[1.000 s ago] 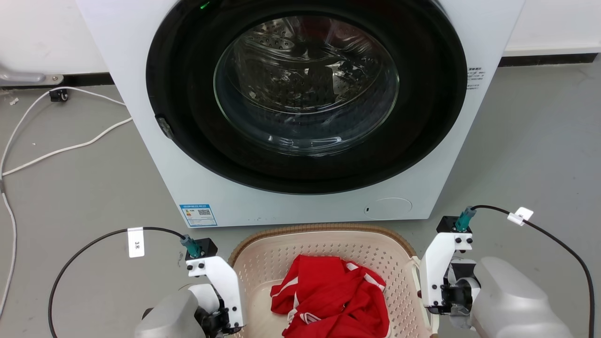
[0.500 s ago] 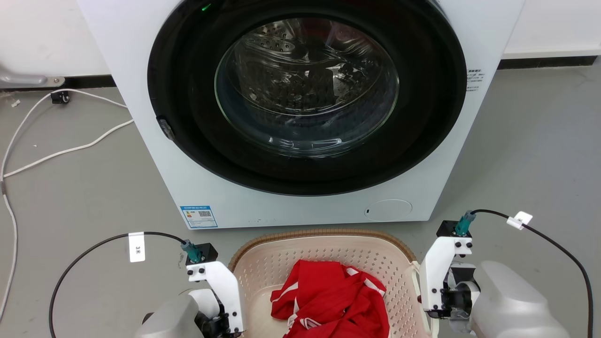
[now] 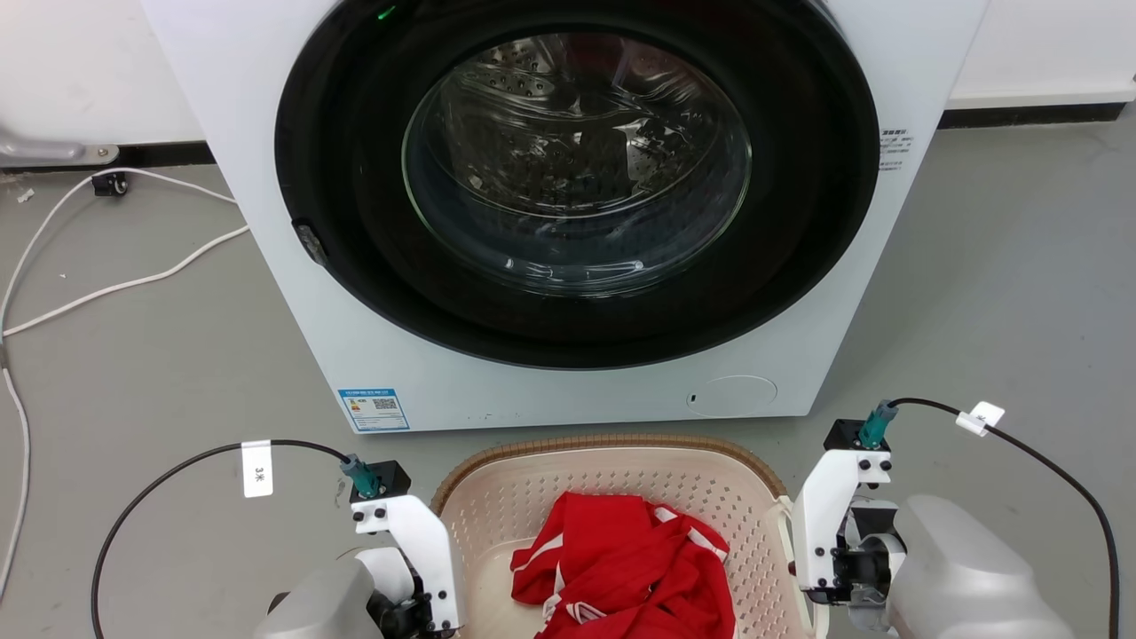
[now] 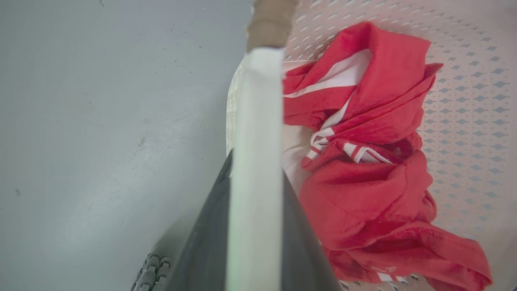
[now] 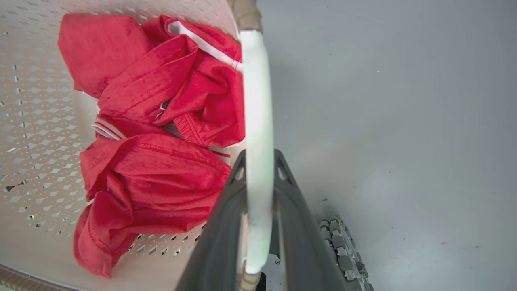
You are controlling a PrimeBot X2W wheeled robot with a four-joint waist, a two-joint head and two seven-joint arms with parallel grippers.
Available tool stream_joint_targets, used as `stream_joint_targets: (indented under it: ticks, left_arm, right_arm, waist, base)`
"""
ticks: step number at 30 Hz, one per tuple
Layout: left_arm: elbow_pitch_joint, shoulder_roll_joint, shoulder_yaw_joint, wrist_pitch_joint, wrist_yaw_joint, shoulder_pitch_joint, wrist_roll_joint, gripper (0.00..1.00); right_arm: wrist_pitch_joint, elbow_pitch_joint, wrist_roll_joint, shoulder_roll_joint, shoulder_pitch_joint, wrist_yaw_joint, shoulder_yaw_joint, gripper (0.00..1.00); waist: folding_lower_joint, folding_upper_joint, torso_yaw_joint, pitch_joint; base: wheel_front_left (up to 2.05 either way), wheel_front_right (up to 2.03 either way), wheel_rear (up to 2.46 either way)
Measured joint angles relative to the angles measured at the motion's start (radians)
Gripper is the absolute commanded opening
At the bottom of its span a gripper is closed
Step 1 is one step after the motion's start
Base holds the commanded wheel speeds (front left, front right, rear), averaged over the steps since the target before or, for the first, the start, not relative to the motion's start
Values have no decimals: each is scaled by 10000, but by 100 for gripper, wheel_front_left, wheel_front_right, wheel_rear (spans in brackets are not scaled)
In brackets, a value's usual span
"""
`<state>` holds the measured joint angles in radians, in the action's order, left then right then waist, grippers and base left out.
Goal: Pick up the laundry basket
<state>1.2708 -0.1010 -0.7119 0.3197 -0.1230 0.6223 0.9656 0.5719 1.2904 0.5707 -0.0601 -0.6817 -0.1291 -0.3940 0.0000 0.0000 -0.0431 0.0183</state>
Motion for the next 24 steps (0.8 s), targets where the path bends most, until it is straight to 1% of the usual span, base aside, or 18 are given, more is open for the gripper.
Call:
stream_joint_targets:
  ticks: [24]
  left_arm:
    - [65,-42,-240,-107,-2,0,364,0]
  right_arm:
    - [8,0,-211,56,-11,-2,182,0]
  waist:
    - [0,0,-7,58]
  base:
    - [0,0,0]
